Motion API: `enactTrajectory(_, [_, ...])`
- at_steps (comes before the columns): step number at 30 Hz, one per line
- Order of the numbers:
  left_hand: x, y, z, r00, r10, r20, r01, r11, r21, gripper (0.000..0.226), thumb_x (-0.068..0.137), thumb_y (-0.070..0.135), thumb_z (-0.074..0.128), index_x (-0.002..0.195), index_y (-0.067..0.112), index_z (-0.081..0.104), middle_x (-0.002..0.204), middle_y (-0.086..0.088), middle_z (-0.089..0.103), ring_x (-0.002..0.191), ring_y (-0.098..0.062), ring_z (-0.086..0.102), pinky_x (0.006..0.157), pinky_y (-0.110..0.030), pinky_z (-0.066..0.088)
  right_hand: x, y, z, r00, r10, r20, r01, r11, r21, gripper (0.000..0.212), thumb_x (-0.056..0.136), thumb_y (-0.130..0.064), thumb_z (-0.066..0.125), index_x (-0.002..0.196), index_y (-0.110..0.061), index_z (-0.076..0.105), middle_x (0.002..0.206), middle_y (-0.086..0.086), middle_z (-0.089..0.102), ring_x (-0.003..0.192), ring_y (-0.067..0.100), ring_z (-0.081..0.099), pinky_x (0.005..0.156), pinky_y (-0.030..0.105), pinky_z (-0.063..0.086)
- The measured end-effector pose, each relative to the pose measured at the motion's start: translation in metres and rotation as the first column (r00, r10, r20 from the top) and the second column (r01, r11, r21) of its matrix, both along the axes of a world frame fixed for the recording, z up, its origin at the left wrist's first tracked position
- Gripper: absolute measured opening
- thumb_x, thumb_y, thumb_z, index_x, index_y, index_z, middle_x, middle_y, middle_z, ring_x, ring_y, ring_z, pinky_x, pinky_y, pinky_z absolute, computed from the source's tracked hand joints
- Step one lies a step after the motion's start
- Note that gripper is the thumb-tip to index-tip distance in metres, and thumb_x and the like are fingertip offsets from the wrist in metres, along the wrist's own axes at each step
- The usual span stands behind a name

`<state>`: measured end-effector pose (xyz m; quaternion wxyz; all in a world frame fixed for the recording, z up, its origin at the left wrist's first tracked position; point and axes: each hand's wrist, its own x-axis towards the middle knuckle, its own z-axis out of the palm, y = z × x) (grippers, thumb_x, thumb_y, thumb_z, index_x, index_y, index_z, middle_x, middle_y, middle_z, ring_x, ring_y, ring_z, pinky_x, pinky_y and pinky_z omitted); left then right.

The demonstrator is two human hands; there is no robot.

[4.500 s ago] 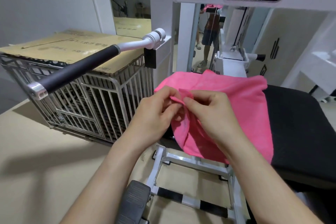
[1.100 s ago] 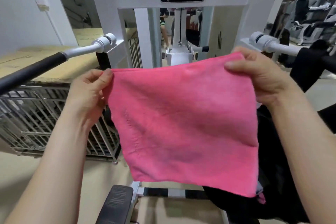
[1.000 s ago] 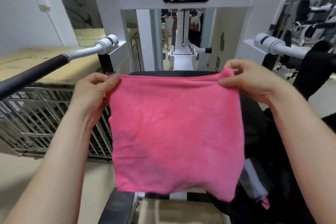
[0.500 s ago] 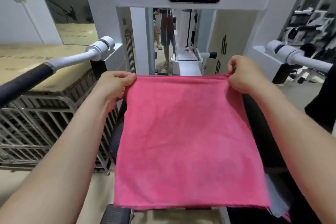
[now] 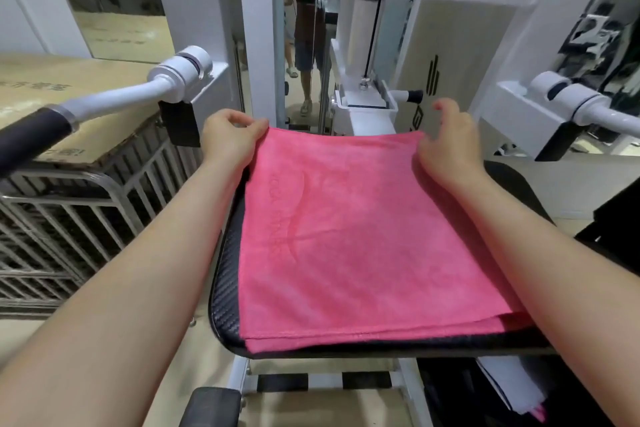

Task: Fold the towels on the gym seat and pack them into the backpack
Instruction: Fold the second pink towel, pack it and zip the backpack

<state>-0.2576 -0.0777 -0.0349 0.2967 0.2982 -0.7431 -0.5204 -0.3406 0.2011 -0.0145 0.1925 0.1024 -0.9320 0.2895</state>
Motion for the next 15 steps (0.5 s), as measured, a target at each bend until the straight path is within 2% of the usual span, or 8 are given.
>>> enactTrajectory(2, [0.016,0.008,0.007,0.995,-0.028,0.093,0.048,0.974,-0.222,0.031,0.076,0.037,0.077,0.101,0.025,0.064,0.106,0.002,0.064,0.096,-0.016,0.061,0.083,-0.029,0.047,0.016,0.003,0.001,0.993,0.108,0.044,-0.112,0.987,0.117,0.056,0.085,-0.013,0.055,0.139,-0.017,0.041,0.132,0.018,0.048,0.120,0.035,0.048,0.095,0.041,0.041])
enactTrajectory(4, [0.048,0.026,0.018,0.981,-0.136,0.140,0.181,0.903,-0.390,0.021,0.078,0.025,0.075,0.095,0.030,0.065,0.100,0.005,0.064,0.083,-0.012,0.060,0.075,-0.027,0.044,0.044,0.015,0.006,0.957,0.271,0.108,-0.287,0.938,0.193,0.051,0.087,-0.028,0.060,0.136,-0.021,0.049,0.135,0.007,0.052,0.125,0.024,0.048,0.100,0.037,0.039])
enactTrajectory(5, [0.069,0.040,0.022,0.954,-0.257,0.154,0.297,0.874,-0.384,0.016,0.079,0.018,0.074,0.087,0.030,0.067,0.090,0.006,0.067,0.073,-0.010,0.061,0.069,-0.028,0.046,0.062,0.025,0.010,0.918,0.360,0.165,-0.389,0.900,0.196,0.049,0.086,-0.037,0.063,0.132,-0.025,0.053,0.133,-0.003,0.054,0.123,0.014,0.050,0.100,0.031,0.039])
enactTrajectory(7, [0.108,0.076,0.023,0.825,-0.523,0.214,0.565,0.766,-0.307,0.009,0.080,0.016,0.074,0.079,0.024,0.071,0.072,0.004,0.069,0.060,-0.009,0.061,0.060,-0.029,0.050,0.097,0.047,0.018,0.820,0.497,0.286,-0.556,0.810,0.188,0.051,0.078,-0.051,0.066,0.126,-0.032,0.059,0.127,-0.018,0.055,0.116,-0.003,0.048,0.098,0.019,0.036])
enactTrajectory(8, [0.123,0.097,0.020,0.742,-0.607,0.286,0.671,0.671,-0.317,0.004,0.078,0.023,0.076,0.079,0.023,0.072,0.071,0.006,0.069,0.062,-0.005,0.061,0.063,-0.028,0.051,0.111,0.058,0.019,0.773,0.533,0.345,-0.615,0.764,0.196,0.055,0.074,-0.056,0.067,0.124,-0.036,0.060,0.128,-0.022,0.054,0.118,-0.008,0.046,0.101,0.017,0.035])
enactTrajectory(9, [0.135,0.116,0.015,0.674,-0.647,0.358,0.739,0.570,-0.360,0.012,0.075,0.035,0.077,0.081,0.025,0.073,0.073,0.009,0.068,0.067,-0.002,0.060,0.068,-0.027,0.050,0.121,0.070,0.017,0.734,0.551,0.397,-0.656,0.726,0.206,0.058,0.070,-0.060,0.068,0.123,-0.039,0.061,0.131,-0.023,0.051,0.124,-0.009,0.042,0.105,0.017,0.031])
enactTrajectory(11, [0.144,0.144,-0.001,0.623,-0.649,0.437,0.774,0.429,-0.466,0.029,0.071,0.054,0.074,0.086,0.029,0.072,0.082,0.011,0.063,0.080,-0.005,0.056,0.074,-0.032,0.048,0.136,0.092,0.008,0.703,0.545,0.457,-0.675,0.713,0.189,0.059,0.066,-0.061,0.072,0.123,-0.048,0.059,0.141,-0.023,0.041,0.134,-0.009,0.029,0.112,0.020,0.025])
enactTrajectory(15, [0.148,0.160,-0.017,0.696,-0.615,0.370,0.689,0.429,-0.584,0.037,0.067,0.062,0.067,0.086,0.030,0.070,0.080,0.013,0.052,0.080,-0.011,0.049,0.070,-0.035,0.047,0.154,0.133,-0.009,0.730,0.558,0.395,-0.650,0.745,0.149,0.050,0.071,-0.046,0.078,0.118,-0.050,0.062,0.144,-0.024,0.039,0.135,-0.012,0.027,0.112,0.021,0.027])
